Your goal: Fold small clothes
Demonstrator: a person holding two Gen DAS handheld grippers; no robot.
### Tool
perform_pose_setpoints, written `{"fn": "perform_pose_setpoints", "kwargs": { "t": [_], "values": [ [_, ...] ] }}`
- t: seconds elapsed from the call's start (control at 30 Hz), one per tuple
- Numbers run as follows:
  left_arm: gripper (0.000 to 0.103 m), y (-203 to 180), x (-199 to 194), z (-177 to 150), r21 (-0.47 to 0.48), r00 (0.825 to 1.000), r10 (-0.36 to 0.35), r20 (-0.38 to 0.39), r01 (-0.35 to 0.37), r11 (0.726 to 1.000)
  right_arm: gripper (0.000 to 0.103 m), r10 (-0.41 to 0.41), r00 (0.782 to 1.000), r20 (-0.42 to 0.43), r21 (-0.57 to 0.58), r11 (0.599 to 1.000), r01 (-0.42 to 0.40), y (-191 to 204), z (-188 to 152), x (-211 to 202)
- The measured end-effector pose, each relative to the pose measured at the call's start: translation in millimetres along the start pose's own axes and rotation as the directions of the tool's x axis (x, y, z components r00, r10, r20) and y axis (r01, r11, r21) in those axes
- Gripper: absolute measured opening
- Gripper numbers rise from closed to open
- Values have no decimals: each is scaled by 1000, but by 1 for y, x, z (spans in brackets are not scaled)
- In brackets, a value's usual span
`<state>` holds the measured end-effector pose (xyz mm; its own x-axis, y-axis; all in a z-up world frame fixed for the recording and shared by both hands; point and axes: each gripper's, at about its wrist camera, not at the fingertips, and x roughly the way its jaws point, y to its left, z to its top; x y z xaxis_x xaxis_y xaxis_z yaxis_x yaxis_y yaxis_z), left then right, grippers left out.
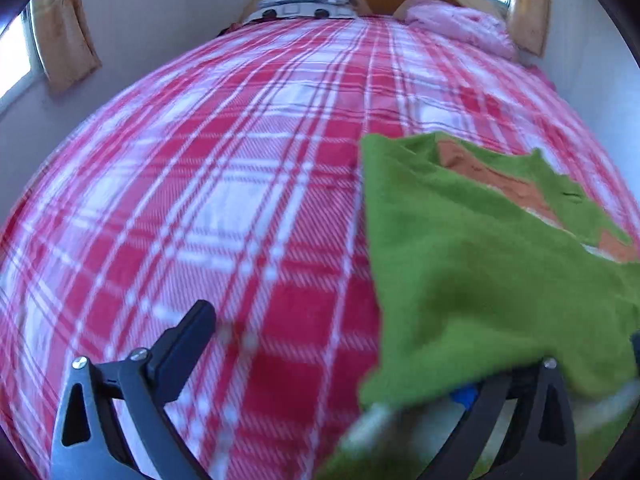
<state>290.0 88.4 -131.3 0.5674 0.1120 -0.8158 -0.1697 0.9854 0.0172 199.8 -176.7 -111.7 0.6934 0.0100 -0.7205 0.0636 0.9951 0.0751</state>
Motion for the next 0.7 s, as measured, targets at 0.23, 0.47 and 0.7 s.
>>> {"fn": "perform_pose_setpoints", "kwargs": {
  "t": [0.23, 0.47, 0.7],
  "values": [
    [103, 24, -15, -9, 118, 999, 1, 52, -7, 993, 18, 5, 1000, -5, 21, 1000, -5, -5, 0, 2],
    [103, 22, -31, -21, 250, 997, -53, 53, 38, 967, 18, 13, 1000, -6, 29, 999, -12, -4, 1, 3],
    [103, 34, -74, -26, 246, 974, -216, 75, 191, 950, 18, 42, 999, 21, 55, 998, -43, -9, 2, -7]
  ]
}}
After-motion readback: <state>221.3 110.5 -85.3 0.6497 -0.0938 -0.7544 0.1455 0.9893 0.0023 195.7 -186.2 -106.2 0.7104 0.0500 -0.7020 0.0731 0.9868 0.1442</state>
